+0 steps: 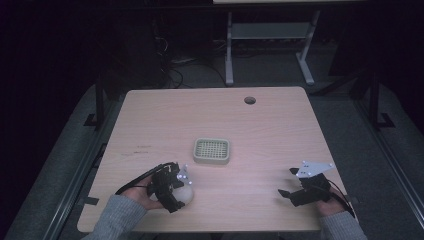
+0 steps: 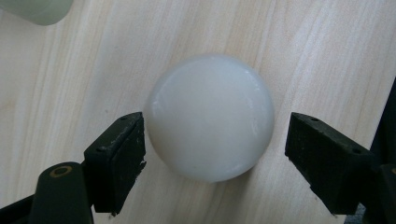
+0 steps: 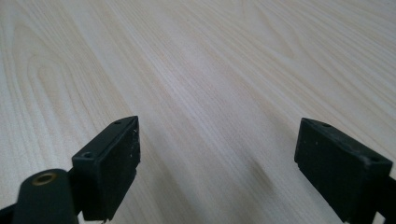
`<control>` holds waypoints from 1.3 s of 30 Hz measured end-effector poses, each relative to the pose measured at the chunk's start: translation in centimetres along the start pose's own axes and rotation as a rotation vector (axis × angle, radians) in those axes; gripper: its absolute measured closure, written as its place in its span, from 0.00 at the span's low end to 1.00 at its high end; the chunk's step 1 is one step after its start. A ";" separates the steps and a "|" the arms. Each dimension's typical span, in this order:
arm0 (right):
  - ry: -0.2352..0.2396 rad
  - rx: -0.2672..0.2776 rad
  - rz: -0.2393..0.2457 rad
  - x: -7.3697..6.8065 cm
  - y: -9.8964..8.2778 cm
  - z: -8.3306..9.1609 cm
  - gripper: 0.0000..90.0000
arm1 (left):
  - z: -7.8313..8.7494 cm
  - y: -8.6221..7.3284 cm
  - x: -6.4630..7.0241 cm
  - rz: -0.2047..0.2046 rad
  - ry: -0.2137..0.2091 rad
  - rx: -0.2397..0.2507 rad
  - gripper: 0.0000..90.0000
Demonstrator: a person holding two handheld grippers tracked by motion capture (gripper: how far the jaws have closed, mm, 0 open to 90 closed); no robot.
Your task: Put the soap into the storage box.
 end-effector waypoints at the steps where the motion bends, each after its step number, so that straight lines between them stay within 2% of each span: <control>1: 0.000 0.000 0.001 0.0 0.0 0.0 0.15 | -0.1 0.0 0.0 -0.005 -0.004 -0.011 0.22; 11: -0.001 0.000 0.004 0.0 0.0 0.0 0.15 | -0.7 0.2 -0.3 0.007 -0.009 -0.031 0.22; 39: 0.005 0.004 0.001 0.0 0.0 0.0 0.15 | -2.5 0.9 -0.6 -0.001 -0.045 -0.080 0.23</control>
Point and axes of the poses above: each handheld gripper's, and its own axes: z roughly backward along the jaws, y roughly out of its top, x roughly to its right, the point moved 6 cm from there along -z, roughly forward along the jaws, and after that the axes turned 6 degrees about -x, right-handed, at the moved point
